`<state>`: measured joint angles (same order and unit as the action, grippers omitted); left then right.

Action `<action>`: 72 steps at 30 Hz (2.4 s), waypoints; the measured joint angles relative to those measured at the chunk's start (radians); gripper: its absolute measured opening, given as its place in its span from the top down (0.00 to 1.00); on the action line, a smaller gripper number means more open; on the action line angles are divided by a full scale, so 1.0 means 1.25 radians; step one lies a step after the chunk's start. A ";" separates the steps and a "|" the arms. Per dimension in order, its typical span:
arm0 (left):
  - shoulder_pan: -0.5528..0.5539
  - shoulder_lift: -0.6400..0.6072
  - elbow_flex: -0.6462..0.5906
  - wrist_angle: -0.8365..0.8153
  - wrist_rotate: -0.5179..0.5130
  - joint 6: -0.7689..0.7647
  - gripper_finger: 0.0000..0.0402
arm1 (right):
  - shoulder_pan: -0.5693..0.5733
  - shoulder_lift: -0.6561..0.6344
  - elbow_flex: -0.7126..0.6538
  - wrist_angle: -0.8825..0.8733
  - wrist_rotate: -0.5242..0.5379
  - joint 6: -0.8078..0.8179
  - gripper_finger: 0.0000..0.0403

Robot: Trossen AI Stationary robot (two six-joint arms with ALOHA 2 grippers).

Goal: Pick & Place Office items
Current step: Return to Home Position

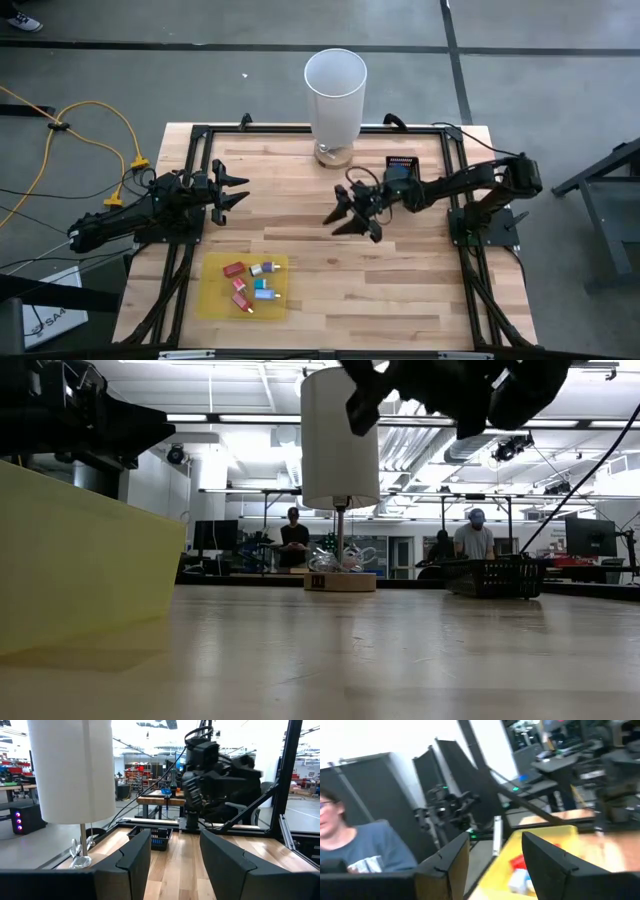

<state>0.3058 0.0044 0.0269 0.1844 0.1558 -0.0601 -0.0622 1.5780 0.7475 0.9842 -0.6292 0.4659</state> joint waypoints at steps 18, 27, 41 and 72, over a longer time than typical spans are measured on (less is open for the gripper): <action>0.000 0.000 0.000 0.000 0.000 0.000 0.59 | -0.210 0.000 0.000 -0.065 -0.159 -0.057 0.58; 0.000 0.000 0.000 0.000 0.000 0.000 0.59 | -0.287 0.000 0.000 -0.090 -0.226 -0.075 0.58; 0.000 0.000 0.000 0.000 0.000 0.000 0.59 | -0.393 -0.175 -0.142 -0.095 -0.213 -0.105 0.58; 0.000 0.000 0.000 0.000 0.001 0.000 0.59 | -0.444 -0.472 -0.430 -0.100 -0.059 -0.150 0.58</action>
<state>0.3054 0.0044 0.0269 0.1848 0.1566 -0.0597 -0.6178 0.9880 0.2096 0.8589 -0.7031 0.2789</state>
